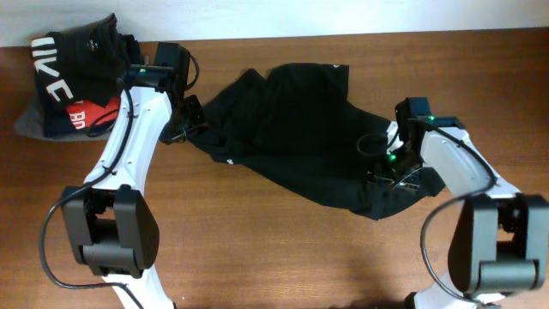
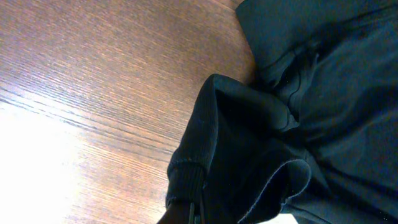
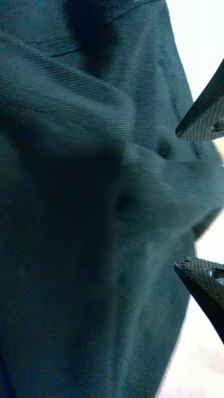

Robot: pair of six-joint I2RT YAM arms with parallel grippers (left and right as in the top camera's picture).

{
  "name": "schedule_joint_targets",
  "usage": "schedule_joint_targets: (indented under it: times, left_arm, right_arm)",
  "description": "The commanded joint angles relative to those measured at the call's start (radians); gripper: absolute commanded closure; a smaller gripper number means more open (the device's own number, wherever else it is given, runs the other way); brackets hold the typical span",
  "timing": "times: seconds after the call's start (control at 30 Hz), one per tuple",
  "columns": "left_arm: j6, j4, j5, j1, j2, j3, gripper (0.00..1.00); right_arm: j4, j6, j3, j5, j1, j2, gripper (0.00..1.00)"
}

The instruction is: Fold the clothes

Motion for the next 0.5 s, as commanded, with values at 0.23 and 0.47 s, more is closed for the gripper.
schedule_joint_targets:
  times: [0.23, 0.47]
  left_arm:
    - [0.016, -0.004, -0.015, -0.002, 0.005, -0.002, 0.98]
    - [0.016, 0.002, -0.015, -0.002, 0.005, -0.002, 0.98]
  right_arm:
    - [0.094, 0.008, -0.007, 0.069, -0.002, 0.104, 0.39]
    - [0.103, 0.007, -0.007, 0.122, -0.002, 0.104, 0.39]
